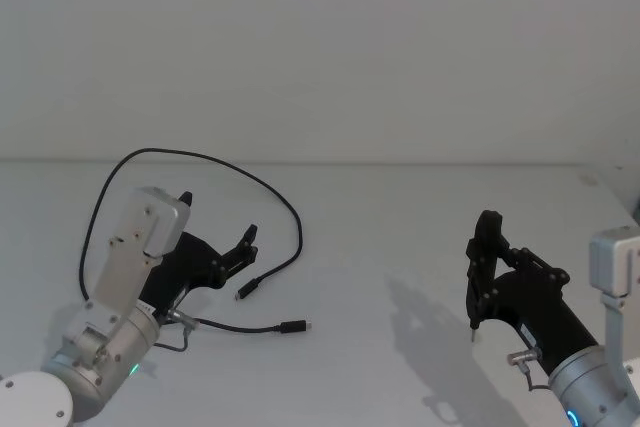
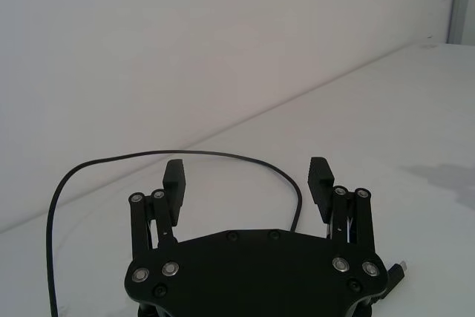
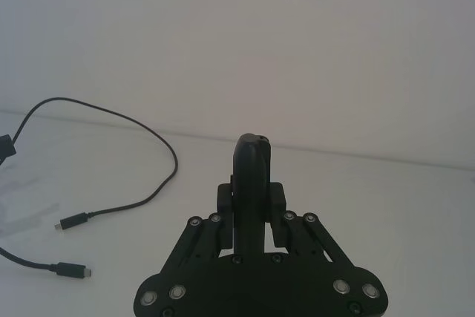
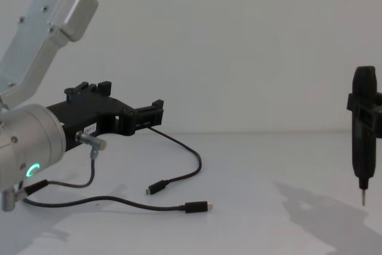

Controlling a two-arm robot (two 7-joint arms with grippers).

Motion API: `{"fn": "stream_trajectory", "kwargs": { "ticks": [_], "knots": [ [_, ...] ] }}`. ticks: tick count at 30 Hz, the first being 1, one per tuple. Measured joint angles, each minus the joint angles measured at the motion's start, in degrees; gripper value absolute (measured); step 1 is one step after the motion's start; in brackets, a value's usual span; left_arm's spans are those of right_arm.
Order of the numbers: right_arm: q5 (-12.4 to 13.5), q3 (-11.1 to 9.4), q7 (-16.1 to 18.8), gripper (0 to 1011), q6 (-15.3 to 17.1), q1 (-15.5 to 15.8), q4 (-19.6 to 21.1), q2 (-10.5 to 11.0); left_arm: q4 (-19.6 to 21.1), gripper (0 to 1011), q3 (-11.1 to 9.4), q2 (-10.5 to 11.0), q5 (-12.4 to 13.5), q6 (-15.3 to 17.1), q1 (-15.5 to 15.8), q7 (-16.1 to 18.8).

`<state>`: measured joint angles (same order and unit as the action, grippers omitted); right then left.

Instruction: Pick up the data cable with the one hand.

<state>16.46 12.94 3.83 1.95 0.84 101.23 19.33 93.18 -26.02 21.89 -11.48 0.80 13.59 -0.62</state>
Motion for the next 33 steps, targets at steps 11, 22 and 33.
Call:
{"fn": "stream_trajectory", "kwargs": {
  "ticks": [11,22,33],
  "knots": [
    [0.0,0.0,0.0,279,0.0,0.0,0.0,0.0,0.0,1003,0.0,0.0,0.0,0.0,0.0,0.0],
    [0.0,0.0,0.0,279,0.0,0.0,0.0,0.0,0.0,1003,0.0,0.0,0.0,0.0,0.0,0.0],
    [0.0,0.0,0.0,279,0.0,0.0,0.0,0.0,0.0,1003,0.0,0.0,0.0,0.0,0.0,-0.1]
  ]
}}
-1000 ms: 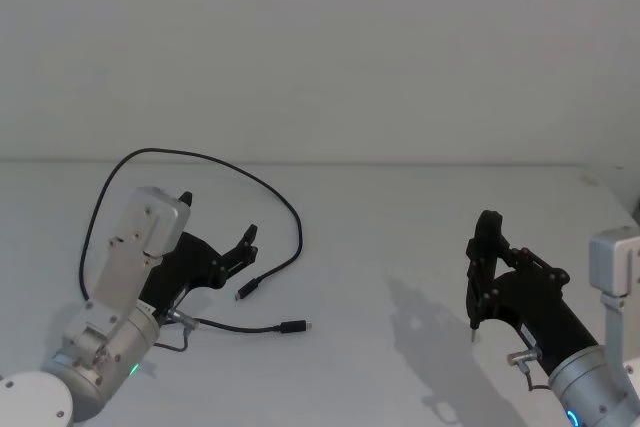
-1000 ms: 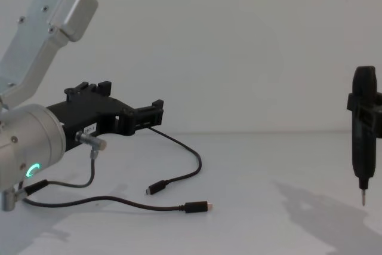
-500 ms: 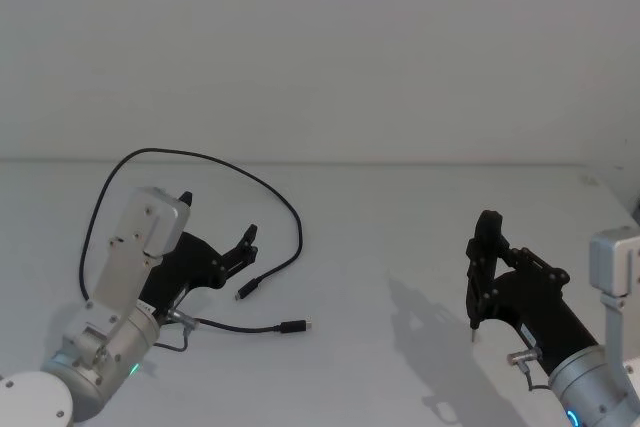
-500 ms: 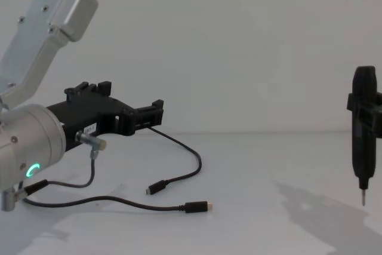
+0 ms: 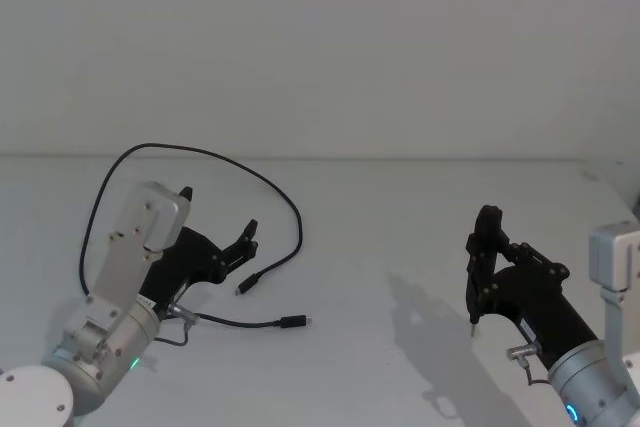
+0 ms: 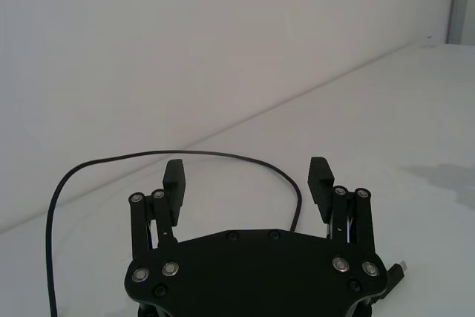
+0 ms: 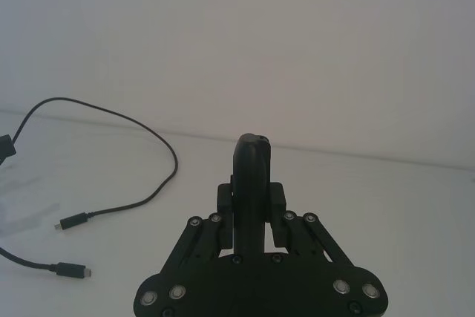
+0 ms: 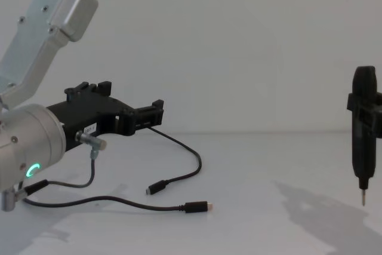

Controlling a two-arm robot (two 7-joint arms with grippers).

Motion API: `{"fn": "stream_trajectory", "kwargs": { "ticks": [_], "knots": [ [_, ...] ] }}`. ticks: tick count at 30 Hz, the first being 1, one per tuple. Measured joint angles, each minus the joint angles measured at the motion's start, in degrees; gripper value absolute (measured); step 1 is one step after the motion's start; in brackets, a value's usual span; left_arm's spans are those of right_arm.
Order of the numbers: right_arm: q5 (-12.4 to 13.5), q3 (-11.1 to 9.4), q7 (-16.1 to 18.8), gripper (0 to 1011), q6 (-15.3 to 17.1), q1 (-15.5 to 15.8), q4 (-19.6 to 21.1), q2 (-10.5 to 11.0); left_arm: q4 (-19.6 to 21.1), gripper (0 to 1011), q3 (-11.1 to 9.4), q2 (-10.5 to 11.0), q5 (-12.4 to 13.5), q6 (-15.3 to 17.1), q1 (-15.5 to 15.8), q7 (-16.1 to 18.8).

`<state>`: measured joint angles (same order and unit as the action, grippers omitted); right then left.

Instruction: Pick up the data cable with the one hand.

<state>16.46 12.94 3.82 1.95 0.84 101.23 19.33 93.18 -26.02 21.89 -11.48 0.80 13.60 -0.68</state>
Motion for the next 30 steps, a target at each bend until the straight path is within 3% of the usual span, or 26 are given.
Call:
{"fn": "stream_trajectory", "kwargs": {
  "ticks": [8,14,25,30],
  "knots": [
    [0.0,0.0,0.0,279,0.0,0.0,0.0,0.0,-0.3,1003,0.1,0.5,-0.9,-0.4,0.6,-2.5],
    [0.0,0.0,0.0,279,0.0,0.0,0.0,0.0,-0.7,1003,0.3,1.5,-2.6,-1.1,1.4,-6.5],
    [0.0,0.0,0.0,279,0.0,0.0,0.0,0.0,-2.0,1003,0.9,4.3,-7.1,-1.6,2.9,-15.9],
    [0.0,0.0,0.0,279,0.0,0.0,0.0,0.0,-3.4,1003,1.1,6.1,-10.0,-1.6,3.9,-22.4]
  ]
}}
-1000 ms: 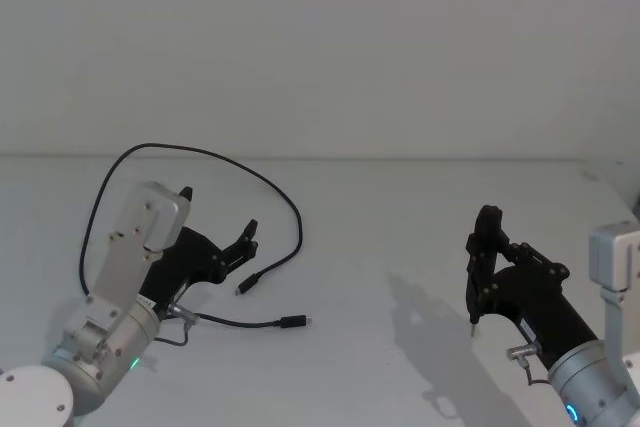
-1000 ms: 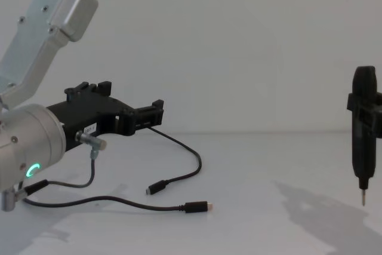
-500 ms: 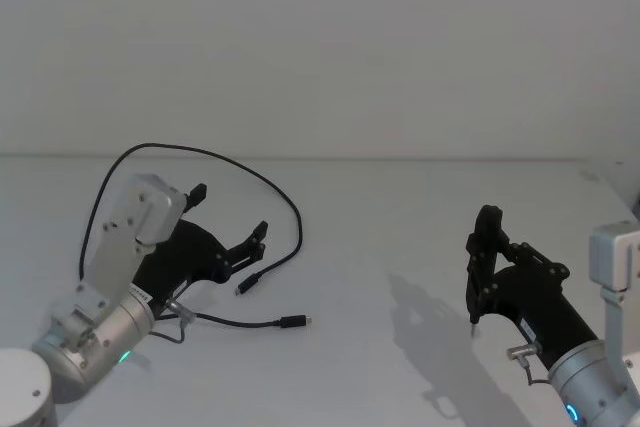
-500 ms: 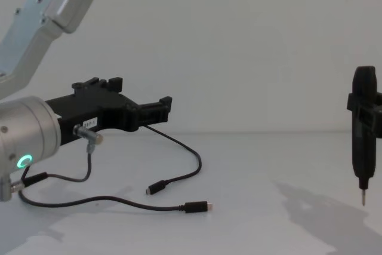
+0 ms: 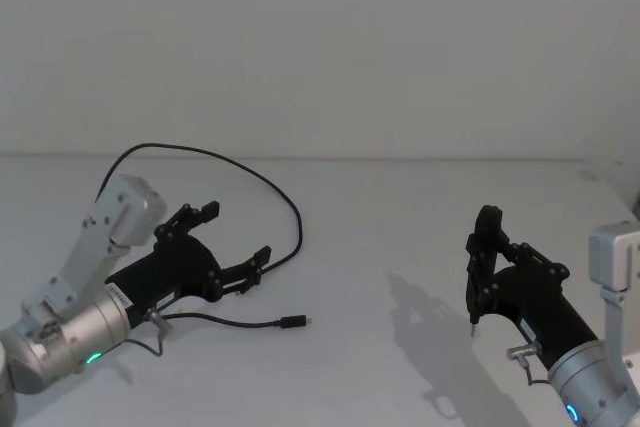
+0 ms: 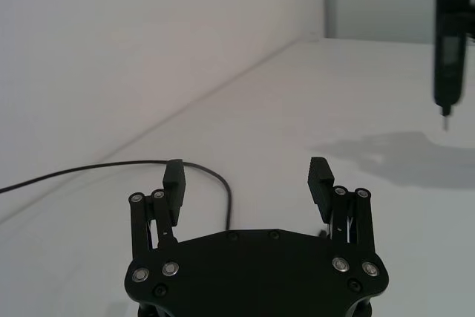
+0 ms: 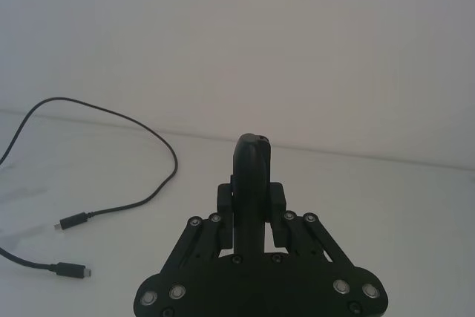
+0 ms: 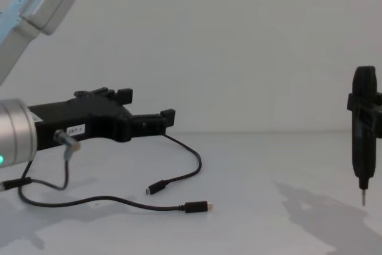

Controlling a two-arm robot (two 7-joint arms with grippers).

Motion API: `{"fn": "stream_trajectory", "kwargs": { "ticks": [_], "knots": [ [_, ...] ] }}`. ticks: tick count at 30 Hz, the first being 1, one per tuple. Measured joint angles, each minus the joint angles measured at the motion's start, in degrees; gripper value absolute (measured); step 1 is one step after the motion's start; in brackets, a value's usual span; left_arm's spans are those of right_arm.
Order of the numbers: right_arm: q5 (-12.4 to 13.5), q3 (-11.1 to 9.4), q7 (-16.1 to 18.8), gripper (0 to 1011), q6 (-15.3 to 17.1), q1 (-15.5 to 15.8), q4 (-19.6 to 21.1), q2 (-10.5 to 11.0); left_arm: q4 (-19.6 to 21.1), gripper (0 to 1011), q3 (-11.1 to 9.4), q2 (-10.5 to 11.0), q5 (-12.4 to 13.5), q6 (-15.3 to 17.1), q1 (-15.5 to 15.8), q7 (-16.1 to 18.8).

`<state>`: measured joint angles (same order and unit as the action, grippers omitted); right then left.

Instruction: Pick up the data cable with the one hand.

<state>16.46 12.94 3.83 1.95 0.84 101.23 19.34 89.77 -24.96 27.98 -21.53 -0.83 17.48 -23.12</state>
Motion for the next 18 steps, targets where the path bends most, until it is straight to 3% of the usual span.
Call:
{"fn": "stream_trajectory", "kwargs": {
  "ticks": [7,12,18],
  "knots": [
    [0.0,0.0,0.0,279,0.0,0.0,0.0,0.0,-2.6,1003,-0.1,2.1,-2.8,0.1,1.7,-6.9],
    [0.0,0.0,0.0,279,0.0,0.0,0.0,0.0,-6.4,1003,-0.7,4.3,-5.0,0.3,4.1,-14.4],
    [0.0,0.0,0.0,279,0.0,0.0,0.0,0.0,-9.4,1003,-1.3,5.8,-5.7,0.7,5.9,-18.4]
  ]
}}
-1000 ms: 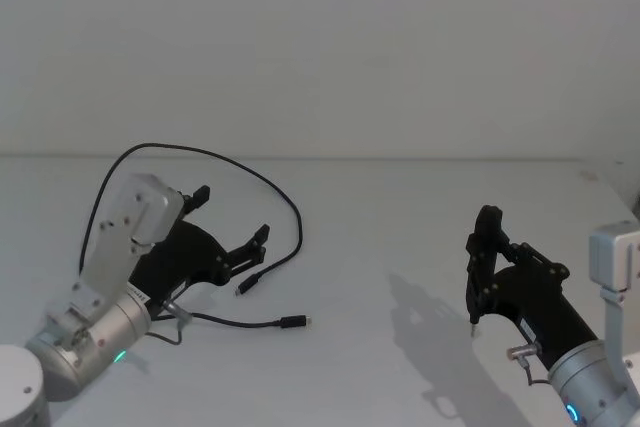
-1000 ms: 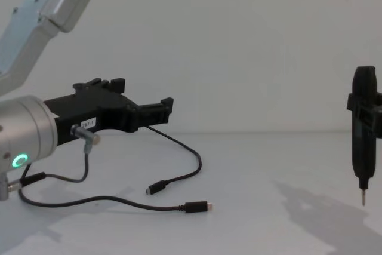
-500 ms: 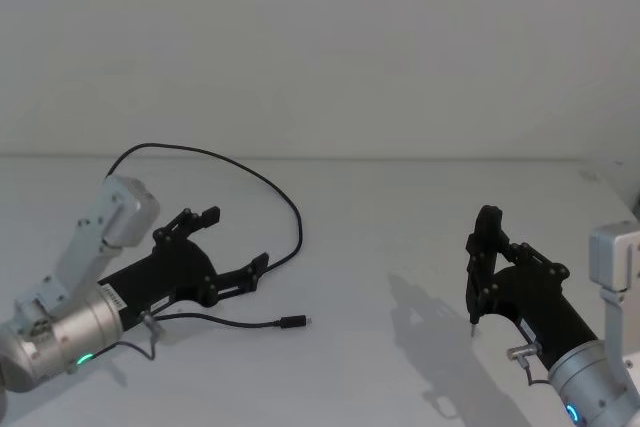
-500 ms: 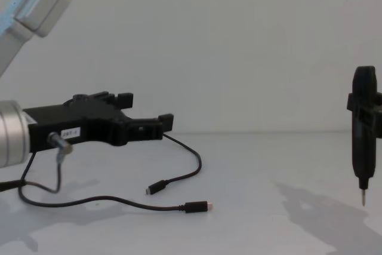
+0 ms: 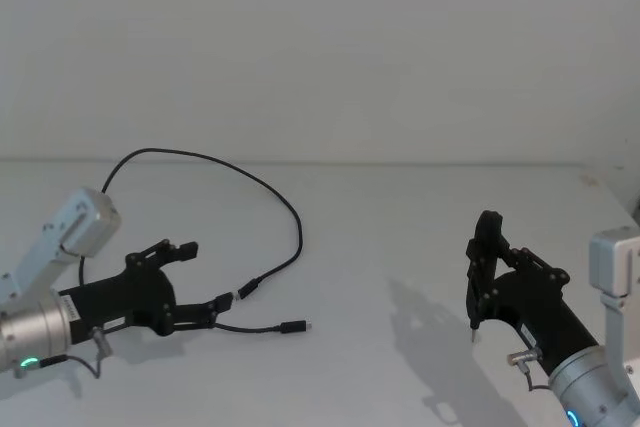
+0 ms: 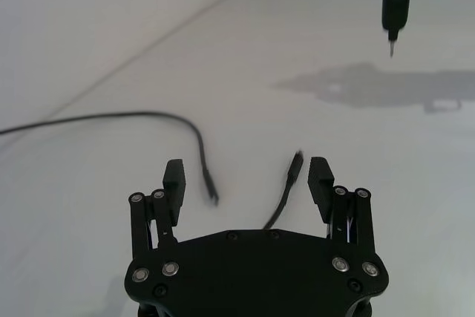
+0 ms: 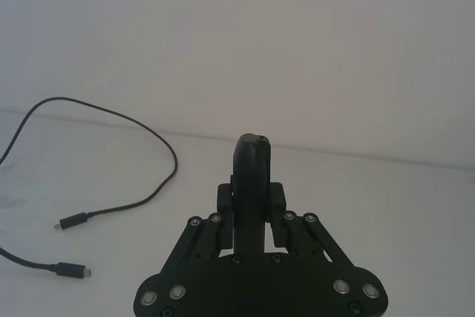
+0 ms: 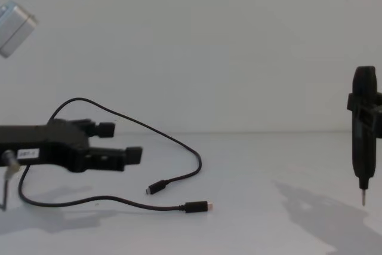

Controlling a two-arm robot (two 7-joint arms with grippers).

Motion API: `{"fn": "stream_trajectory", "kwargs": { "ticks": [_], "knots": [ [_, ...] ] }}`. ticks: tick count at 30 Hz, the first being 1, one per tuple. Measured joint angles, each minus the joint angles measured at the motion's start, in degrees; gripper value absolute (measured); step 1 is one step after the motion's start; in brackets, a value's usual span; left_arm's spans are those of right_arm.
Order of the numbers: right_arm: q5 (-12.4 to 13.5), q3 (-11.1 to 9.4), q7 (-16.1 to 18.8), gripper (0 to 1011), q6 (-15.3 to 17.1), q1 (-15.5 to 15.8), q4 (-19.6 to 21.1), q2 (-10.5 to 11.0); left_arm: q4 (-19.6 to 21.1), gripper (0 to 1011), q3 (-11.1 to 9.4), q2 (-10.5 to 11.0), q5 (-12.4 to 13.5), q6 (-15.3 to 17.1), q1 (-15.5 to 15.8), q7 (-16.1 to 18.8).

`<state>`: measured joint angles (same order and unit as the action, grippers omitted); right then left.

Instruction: Pick up the data cable with the one hand.

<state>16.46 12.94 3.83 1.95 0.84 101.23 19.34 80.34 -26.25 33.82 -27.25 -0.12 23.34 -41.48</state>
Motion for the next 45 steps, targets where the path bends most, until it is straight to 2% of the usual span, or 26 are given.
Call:
{"fn": "stream_trajectory", "kwargs": {
  "ticks": [8,16,30,45],
  "knots": [
    [0.0,0.0,0.0,279,0.0,0.0,0.0,0.0,-5.1,1003,-1.8,1.5,0.4,0.6,3.3,-4.7],
    [0.0,0.0,0.0,279,0.0,0.0,0.0,0.0,-9.5,1003,-3.8,1.4,1.1,0.5,6.5,-8.8],
    [0.0,0.0,0.0,279,0.0,0.0,0.0,0.0,-16.9,1003,-7.5,-1.0,2.0,-1.3,11.6,-15.2],
    [0.0,0.0,0.0,279,0.0,0.0,0.0,0.0,-21.4,1003,-9.8,-3.0,2.4,-2.7,14.0,-17.3]
  ]
}}
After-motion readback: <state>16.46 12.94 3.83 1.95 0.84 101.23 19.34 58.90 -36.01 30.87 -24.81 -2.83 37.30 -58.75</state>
